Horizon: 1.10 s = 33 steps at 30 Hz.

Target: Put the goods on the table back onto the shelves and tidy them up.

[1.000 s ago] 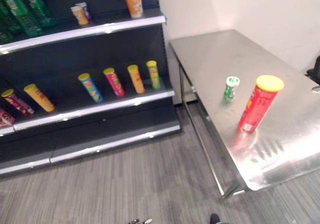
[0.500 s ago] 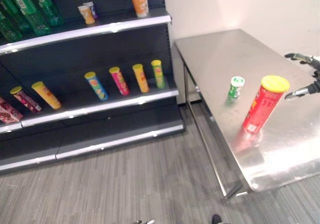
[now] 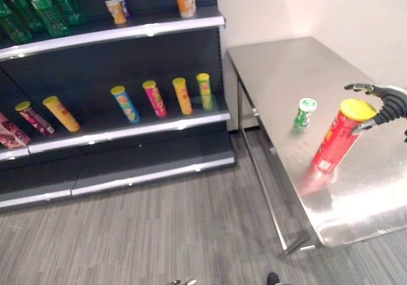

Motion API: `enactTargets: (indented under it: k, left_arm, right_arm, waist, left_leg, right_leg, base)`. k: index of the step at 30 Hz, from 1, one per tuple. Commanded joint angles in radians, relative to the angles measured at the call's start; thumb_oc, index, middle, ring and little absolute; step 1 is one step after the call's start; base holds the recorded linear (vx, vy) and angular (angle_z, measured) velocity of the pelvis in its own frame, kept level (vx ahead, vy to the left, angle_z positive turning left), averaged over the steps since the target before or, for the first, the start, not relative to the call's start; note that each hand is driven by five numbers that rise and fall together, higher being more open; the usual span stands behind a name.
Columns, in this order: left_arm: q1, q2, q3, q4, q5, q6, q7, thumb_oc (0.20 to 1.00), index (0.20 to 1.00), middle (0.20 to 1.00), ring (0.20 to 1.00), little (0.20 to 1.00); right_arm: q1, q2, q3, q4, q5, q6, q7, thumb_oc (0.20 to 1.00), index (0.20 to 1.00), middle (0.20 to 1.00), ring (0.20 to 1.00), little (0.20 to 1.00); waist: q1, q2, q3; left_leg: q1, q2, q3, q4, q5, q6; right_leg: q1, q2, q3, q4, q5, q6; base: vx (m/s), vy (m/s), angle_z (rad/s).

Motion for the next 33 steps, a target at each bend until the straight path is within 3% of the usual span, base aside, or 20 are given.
enactTargets:
  k: [1, 16, 24, 26, 27, 33]
  left_arm:
    - [-0.046, 0.06, -0.047, 0.038, 0.019, -0.031, 0.004, 1.0, 1.0, 1.0, 1.0, 1.0]
    - [-0.044, 0.065, -0.05, 0.04, 0.019, -0.032, -0.001, 1.0, 1.0, 1.0, 1.0, 1.0]
    - [-0.047, 0.066, -0.058, 0.034, 0.027, -0.036, -0.012, 1.0, 1.0, 1.0, 1.0, 1.0]
    - [-0.048, 0.065, -0.062, 0.031, 0.029, -0.035, -0.014, 1.0, 1.0, 1.0, 1.0, 1.0]
    - [-0.05, 0.064, -0.061, 0.031, 0.028, -0.036, -0.014, 1.0, 1.0, 1.0, 1.0, 1.0]
    - [-0.053, 0.061, -0.056, 0.031, 0.024, -0.034, -0.012, 1.0, 1.0, 1.0, 1.0, 1.0]
  right_arm:
    - [-0.076, 0.036, 0.06, 0.044, -0.015, -0.002, -0.026, 1.0, 1.0, 1.0, 1.0, 1.0]
    - [-0.101, 0.077, 0.124, 0.083, 0.005, 0.007, 0.004, 1.0, 1.0, 1.0, 1.0, 1.0]
    - [-0.12, 0.067, 0.206, 0.05, 0.027, 0.019, 0.082, 1.0, 1.0, 1.0, 1.0, 1.0]
    - [-0.131, 0.061, 0.232, 0.045, 0.017, 0.017, 0.09, 0.385, 0.385, 0.385, 0.385, 0.385]
    - [-0.136, 0.062, 0.24, 0.044, 0.008, 0.016, 0.086, 0.2, 0.2, 0.2, 0.2, 0.2]
    - [-0.114, 0.043, 0.213, 0.016, -0.021, 0.01, 0.07, 0.2, 0.2, 0.2, 0.2, 0.2]
  waist:
    - [0.02, -0.085, -0.031]
    - [0.032, -0.088, -0.026]
    - [0.037, -0.094, -0.027]
    - [0.037, -0.096, -0.028]
    - [0.035, -0.096, -0.028]
    - [0.03, -0.097, -0.027]
  left_leg:
    - [-0.04, -0.007, 0.068, 0.01, 0.043, -0.044]
    - [-0.039, -0.003, 0.059, 0.01, 0.045, -0.048]
    - [-0.037, -0.002, 0.058, 0.01, 0.045, -0.051]
    - [-0.036, -0.001, 0.057, 0.01, 0.046, -0.051]
    - [-0.036, -0.001, 0.058, 0.01, 0.045, -0.051]
    - [-0.034, 0.001, 0.056, 0.01, 0.044, -0.051]
  right_leg:
    - [0.082, 0.024, -0.024, 0.021, -0.137, 0.024]
    - [0.088, 0.026, -0.032, 0.019, -0.14, 0.02]
    - [0.091, 0.029, -0.035, 0.018, -0.142, 0.019]
    - [0.092, 0.029, -0.036, 0.017, -0.143, 0.019]
    - [0.092, 0.029, -0.035, 0.018, -0.143, 0.019]
    - [0.094, 0.029, -0.035, 0.017, -0.144, 0.019]
  base:
    - [0.0, 0.0, 0.0]
    - [0.0, -0.006, 0.03]
    - [0.0, 0.0, 0.0]
    - [0.0, 0.0, 0.0]
    - [0.0, 0.0, 0.0]
    - [0.0, 0.0, 0.0]
